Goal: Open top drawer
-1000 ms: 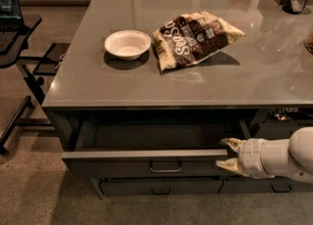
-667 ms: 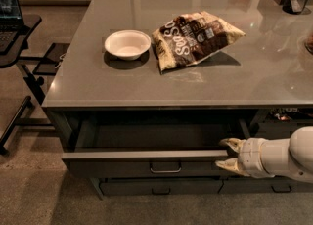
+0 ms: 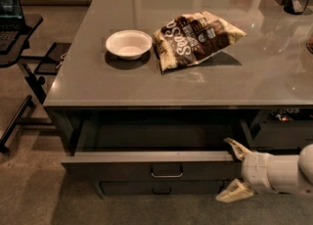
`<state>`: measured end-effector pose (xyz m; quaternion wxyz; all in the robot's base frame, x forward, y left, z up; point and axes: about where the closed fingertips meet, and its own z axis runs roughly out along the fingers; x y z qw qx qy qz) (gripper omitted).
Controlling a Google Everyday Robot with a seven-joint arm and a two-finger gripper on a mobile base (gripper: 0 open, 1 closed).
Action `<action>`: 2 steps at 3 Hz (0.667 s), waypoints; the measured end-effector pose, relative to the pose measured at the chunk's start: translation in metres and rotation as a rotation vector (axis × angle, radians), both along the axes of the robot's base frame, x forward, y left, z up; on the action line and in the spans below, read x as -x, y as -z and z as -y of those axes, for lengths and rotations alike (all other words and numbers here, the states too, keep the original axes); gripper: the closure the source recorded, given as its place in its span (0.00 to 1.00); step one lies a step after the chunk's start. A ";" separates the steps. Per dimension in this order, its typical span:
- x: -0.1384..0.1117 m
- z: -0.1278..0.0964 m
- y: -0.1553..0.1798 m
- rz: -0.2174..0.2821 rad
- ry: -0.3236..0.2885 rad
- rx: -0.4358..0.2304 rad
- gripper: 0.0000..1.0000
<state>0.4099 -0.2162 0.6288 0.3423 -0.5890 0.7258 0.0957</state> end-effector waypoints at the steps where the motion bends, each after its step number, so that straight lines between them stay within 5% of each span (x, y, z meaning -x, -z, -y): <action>1: -0.001 -0.004 -0.008 0.000 0.000 0.000 0.40; 2: -0.001 -0.004 -0.014 0.000 0.000 0.000 0.62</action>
Offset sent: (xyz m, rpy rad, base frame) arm -0.2994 -0.0807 -0.0244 0.2073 0.0402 -0.0677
